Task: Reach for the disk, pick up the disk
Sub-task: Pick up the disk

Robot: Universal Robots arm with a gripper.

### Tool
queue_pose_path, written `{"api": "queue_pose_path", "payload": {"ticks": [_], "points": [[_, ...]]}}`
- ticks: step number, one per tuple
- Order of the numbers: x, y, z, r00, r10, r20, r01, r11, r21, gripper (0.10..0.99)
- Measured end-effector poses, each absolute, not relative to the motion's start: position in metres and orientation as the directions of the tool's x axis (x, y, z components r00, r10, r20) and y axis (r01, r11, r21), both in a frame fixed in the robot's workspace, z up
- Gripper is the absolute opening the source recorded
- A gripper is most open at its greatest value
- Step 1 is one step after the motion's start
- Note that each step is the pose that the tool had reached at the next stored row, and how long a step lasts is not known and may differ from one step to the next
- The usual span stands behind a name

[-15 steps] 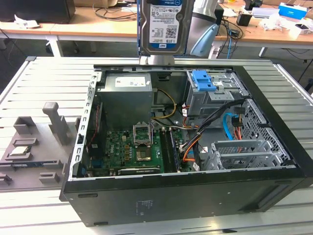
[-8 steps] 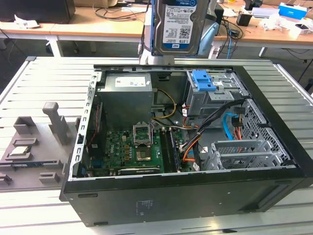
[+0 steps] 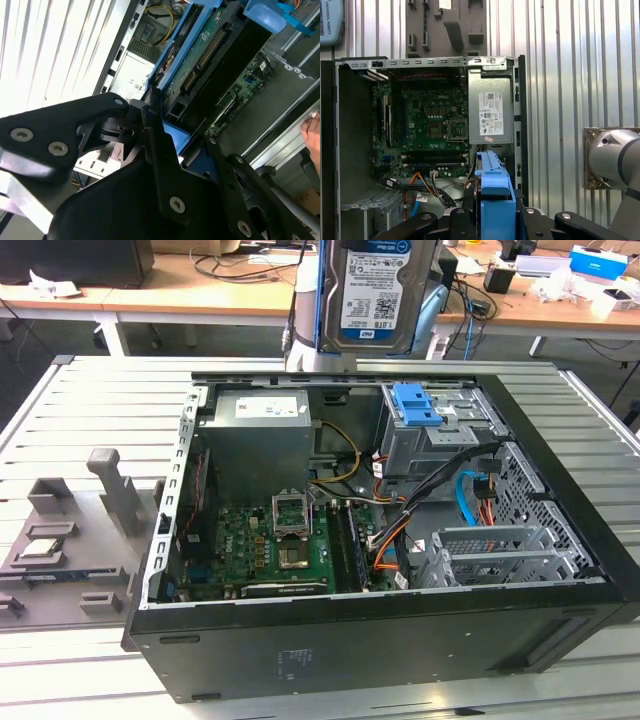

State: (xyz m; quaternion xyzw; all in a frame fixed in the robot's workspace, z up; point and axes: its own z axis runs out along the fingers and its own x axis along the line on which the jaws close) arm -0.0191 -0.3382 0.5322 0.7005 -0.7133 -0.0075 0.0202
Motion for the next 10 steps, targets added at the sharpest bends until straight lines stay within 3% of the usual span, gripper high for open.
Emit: {"api": "queue_pose_path", "payload": {"ticks": [10], "points": [[-0.019,-0.356,0.532,-0.018,-1.000,0.018,-0.999,0.018,0.039,0.365]]}}
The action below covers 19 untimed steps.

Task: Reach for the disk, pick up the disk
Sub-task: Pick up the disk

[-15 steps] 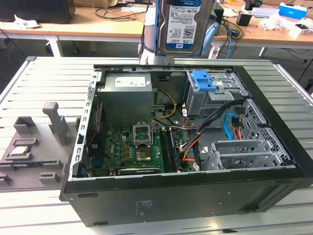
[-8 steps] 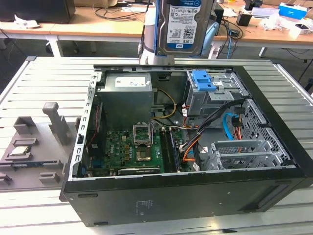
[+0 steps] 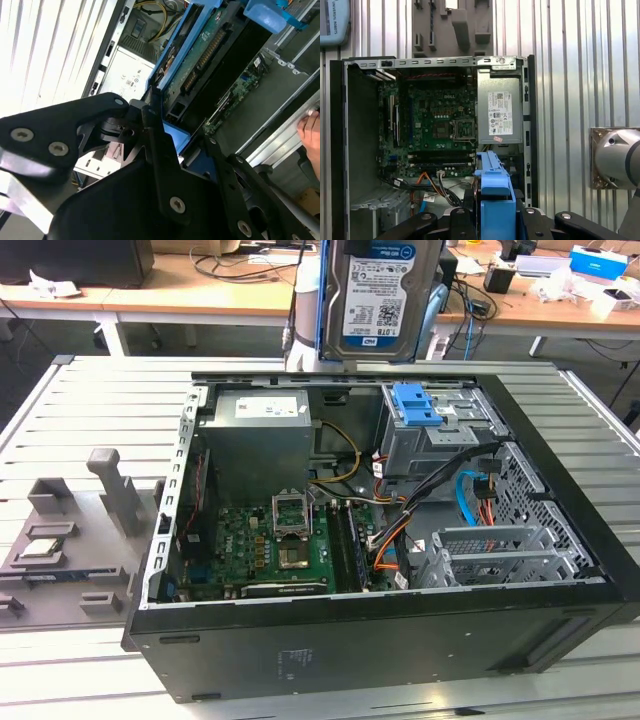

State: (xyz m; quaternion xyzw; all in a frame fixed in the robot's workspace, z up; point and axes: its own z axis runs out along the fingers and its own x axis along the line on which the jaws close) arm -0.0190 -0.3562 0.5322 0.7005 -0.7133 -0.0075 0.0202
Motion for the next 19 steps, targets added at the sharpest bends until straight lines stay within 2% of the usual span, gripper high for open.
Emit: {"api": "queue_pose_path", "payload": {"ticks": [19], "points": [[-0.019,-0.391,0.532,-0.018,-1.000,0.018,-0.999,0.019,0.039,0.365]]}}
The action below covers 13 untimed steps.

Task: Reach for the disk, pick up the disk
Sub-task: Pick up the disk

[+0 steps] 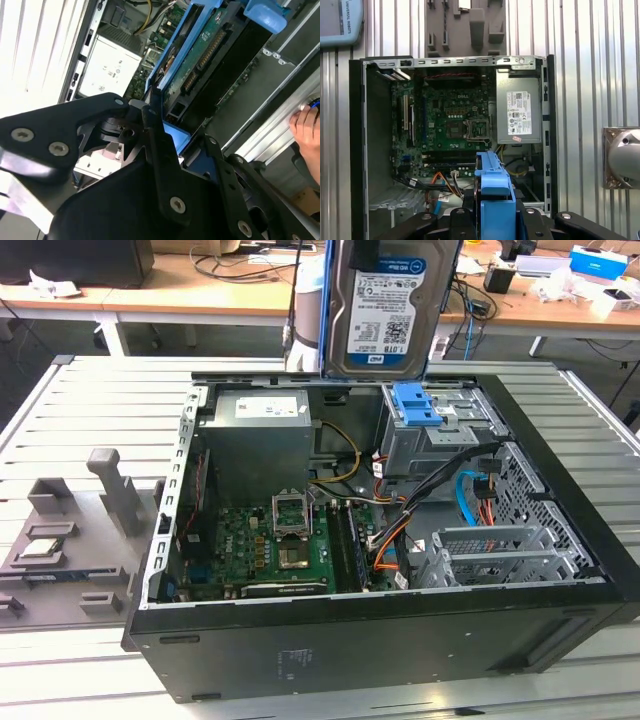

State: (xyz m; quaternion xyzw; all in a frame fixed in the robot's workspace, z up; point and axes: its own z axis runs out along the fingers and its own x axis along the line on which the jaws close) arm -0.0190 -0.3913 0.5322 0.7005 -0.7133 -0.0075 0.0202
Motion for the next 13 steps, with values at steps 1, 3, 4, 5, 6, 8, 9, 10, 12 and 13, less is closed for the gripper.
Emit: {"api": "queue_pose_path", "payload": {"ticks": [1,3,4,5,6,8,9,10,12,13], "points": [[-0.019,-0.394,0.532,-0.018,-1.000,0.018,-0.999,0.019,0.039,0.365],[-0.019,-0.398,0.532,-0.018,-1.000,0.018,-0.999,0.019,0.039,0.365],[-0.019,-0.400,0.532,-0.018,-1.000,0.018,-0.999,0.019,0.039,0.365],[-0.019,-0.401,0.532,-0.018,-1.000,0.018,-0.999,0.019,0.039,0.365],[-0.019,-0.403,0.532,-0.018,-1.000,0.018,-0.999,0.019,0.039,0.365],[-0.019,-0.407,0.532,-0.018,-1.000,0.018,-0.999,0.019,0.039,0.365],[-0.019,-0.408,0.532,-0.018,-1.000,0.018,-0.999,0.018,0.039,0.365],[-0.019,-0.411,0.532,-0.018,-1.000,0.018,-0.999,0.018,0.039,0.365],[-0.019,-0.414,0.532,-0.018,-1.000,0.018,-0.999,0.018,0.039,0.365],[-0.019,-0.416,0.532,-0.018,-1.000,0.018,-0.999,0.018,0.039,0.365]]}}
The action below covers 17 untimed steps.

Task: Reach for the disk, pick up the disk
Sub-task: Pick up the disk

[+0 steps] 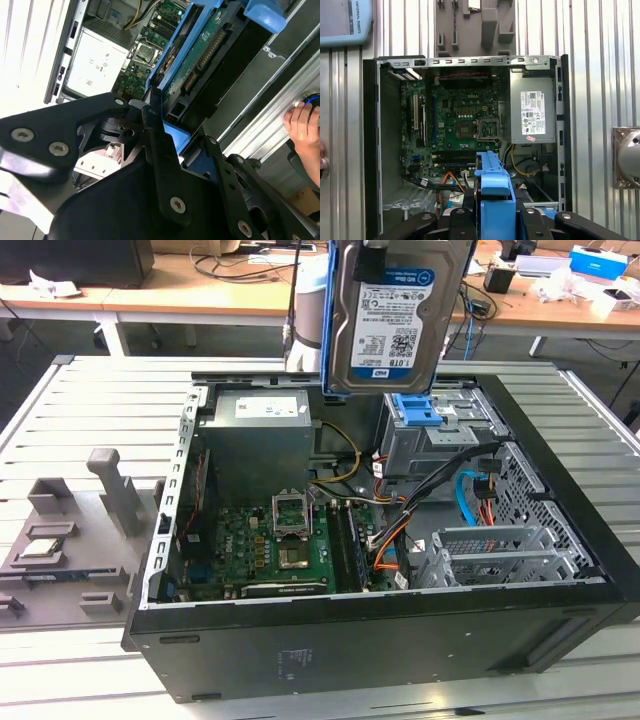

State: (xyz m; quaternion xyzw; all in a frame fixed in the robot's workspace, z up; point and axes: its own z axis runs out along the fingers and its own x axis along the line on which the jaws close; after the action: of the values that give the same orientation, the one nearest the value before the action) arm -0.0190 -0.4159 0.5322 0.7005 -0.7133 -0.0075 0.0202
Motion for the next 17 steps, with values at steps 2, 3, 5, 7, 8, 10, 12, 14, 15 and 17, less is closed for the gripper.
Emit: {"api": "queue_pose_path", "payload": {"ticks": [2,3,5,7,8,10,12,14,15,17], "points": [[-0.019,-0.419,0.532,-0.018,-1.000,0.018,-0.999,0.019,0.039,0.365],[-0.019,-0.420,0.532,-0.018,-1.000,0.018,-0.999,0.019,0.039,0.365],[-0.019,-0.423,0.532,-0.018,-1.000,0.018,-0.999,0.019,0.039,0.365],[-0.019,-0.428,0.532,-0.018,-1.000,0.018,-0.999,0.019,0.039,0.365],[-0.019,-0.429,0.532,-0.018,-1.000,0.018,-0.999,0.019,0.039,0.365],[-0.019,-0.432,0.532,-0.018,-1.000,0.018,-0.999,0.018,0.039,0.365],[-0.019,-0.436,0.532,-0.018,-1.000,0.018,-0.999,0.019,0.039,0.365],[-0.019,-0.440,0.532,-0.018,-1.000,0.018,-0.999,0.019,0.039,0.365],[-0.019,-0.442,0.532,-0.018,-1.000,0.018,-0.999,0.019,0.039,0.365],[-0.019,-0.445,0.532,-0.018,-1.000,0.018,-0.999,0.019,0.039,0.365]]}}
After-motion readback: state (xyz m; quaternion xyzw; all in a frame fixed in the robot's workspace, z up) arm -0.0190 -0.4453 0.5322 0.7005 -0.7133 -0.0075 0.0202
